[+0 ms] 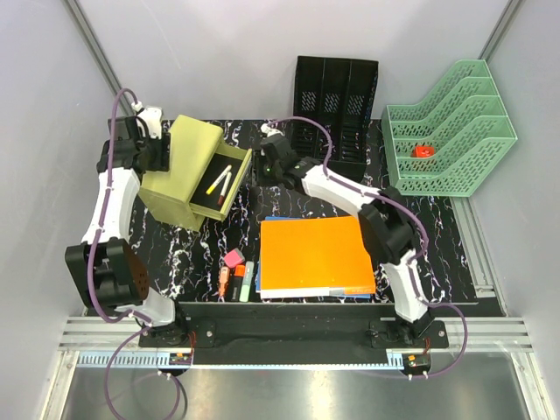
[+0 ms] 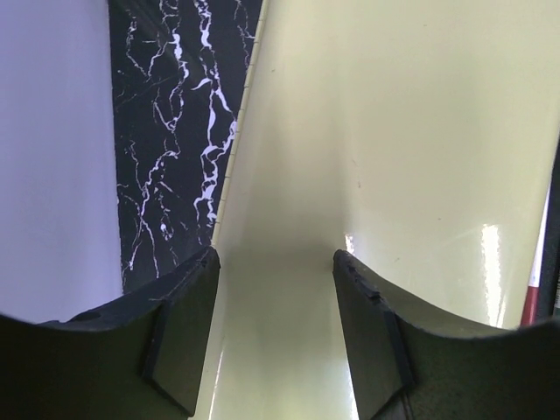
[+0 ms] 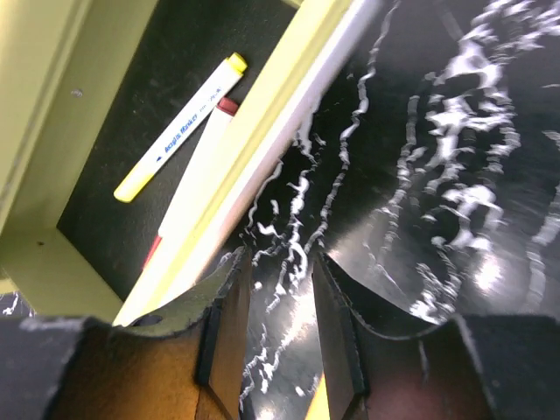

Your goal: Organize the desk

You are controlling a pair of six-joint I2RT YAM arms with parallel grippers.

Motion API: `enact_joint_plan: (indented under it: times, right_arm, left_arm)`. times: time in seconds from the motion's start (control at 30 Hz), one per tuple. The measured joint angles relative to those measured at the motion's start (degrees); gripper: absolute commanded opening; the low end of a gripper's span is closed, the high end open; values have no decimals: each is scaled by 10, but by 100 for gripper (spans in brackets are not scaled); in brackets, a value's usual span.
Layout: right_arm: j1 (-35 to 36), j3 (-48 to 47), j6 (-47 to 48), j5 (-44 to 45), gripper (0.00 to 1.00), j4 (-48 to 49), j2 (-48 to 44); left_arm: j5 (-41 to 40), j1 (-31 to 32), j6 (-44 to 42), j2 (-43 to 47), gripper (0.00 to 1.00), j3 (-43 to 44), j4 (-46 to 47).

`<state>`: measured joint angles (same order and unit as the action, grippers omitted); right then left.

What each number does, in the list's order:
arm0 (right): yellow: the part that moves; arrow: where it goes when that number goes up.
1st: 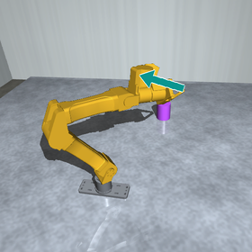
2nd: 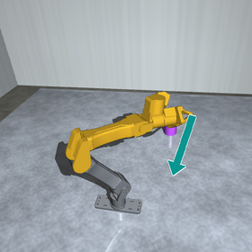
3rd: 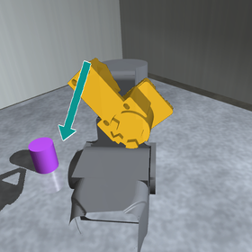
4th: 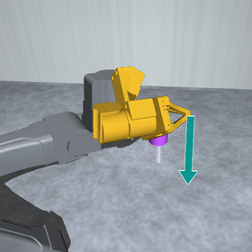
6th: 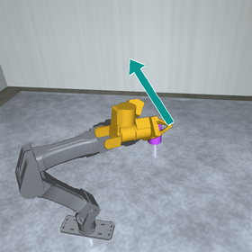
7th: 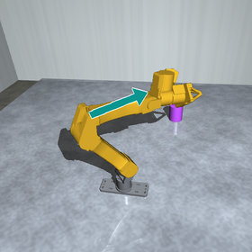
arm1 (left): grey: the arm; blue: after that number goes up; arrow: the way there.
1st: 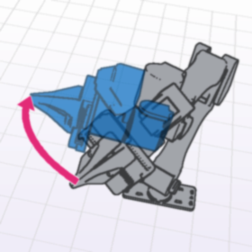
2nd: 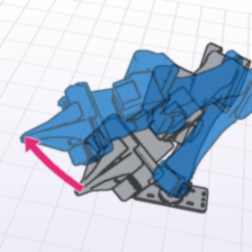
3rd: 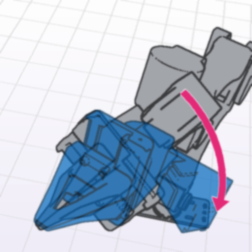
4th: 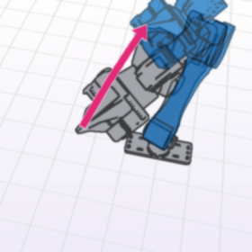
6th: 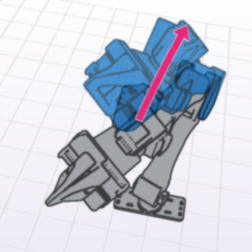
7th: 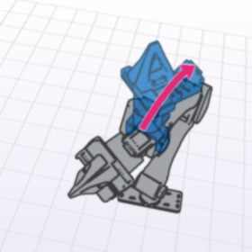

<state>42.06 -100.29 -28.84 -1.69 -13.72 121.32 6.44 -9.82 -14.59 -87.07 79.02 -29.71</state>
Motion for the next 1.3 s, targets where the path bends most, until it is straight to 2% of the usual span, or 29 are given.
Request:
enact_joint_plan:
  times: [0.23,0.43,0.83,1.07,1.3]
  right_arm:
    - [10,-102,-17,-28,42,-42,101]
    - [10,-171,-26,-43,42,-81,148]
    - [32,-377,-87,-121,42,-75,263]
    - [37,-411,-133,-159,44,-61,303]
    - [37,-411,-195,-227,49,21,346]
  left_arm:
    - [24,0,-8,5,58,-24,43]
    - [36,0,-25,13,58,-39,57]
    - [63,0,-54,16,57,-52,71]
    - [73,0,-64,16,57,-53,71]
    - [79,0,-67,17,56,-55,72]
